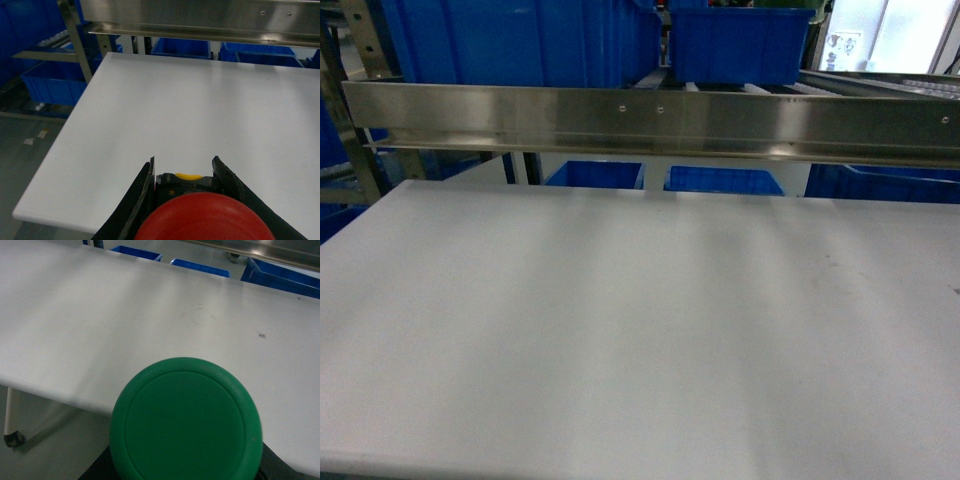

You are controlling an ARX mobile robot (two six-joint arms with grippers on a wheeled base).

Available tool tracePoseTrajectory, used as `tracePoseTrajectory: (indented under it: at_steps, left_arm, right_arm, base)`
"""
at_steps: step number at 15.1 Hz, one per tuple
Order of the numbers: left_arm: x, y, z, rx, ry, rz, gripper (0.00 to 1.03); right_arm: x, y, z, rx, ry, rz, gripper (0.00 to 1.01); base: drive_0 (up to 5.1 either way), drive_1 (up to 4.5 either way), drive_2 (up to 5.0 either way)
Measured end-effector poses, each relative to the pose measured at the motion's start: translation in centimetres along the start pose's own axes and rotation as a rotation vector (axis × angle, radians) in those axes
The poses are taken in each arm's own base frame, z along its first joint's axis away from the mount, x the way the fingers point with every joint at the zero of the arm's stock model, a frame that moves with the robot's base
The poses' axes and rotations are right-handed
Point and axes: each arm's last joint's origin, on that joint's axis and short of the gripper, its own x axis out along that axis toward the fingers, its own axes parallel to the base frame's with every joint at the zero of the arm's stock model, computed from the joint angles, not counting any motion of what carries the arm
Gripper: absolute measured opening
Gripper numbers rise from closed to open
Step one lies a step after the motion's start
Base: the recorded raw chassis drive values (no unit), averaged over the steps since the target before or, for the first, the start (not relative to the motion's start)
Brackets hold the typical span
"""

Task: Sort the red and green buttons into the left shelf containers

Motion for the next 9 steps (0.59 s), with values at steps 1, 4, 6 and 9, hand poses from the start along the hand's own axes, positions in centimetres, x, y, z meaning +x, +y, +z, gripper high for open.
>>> tracePoseTrajectory:
  at_steps: [1, 4, 6, 9]
  left_arm:
    - [0.01, 0.02, 0.01, -0.001, -0.001, 0.001, 0.3]
    - [0.02, 0.01, 0.0, 0.0, 0.0, 0.001, 0.29]
    - [0.02, 0.02, -0.02, 0.0, 0.002, 0.001, 0.29]
    - [0.03, 0.01, -0.03, 0.001, 0.003, 0.001, 0.29]
  right_arm:
    - [0.0, 0.0, 0.0, 0.0, 0.0, 0.0, 0.34]
    - [0.0, 0.0, -0.02, 0.0, 0.002, 0.0, 0.34]
    - [0.0, 0.0, -0.02, 0.0, 0.003, 0.0, 0.34]
    - [0.0, 0.0, -0.01, 0.0, 0.001, 0.0, 0.34]
  base:
    - [-4.6, 0.66, 3.9]
    - [-4.7, 0.7, 3.8]
    - [-4.7, 0.79, 3.9]
    - [-4.8, 1.14, 3.6]
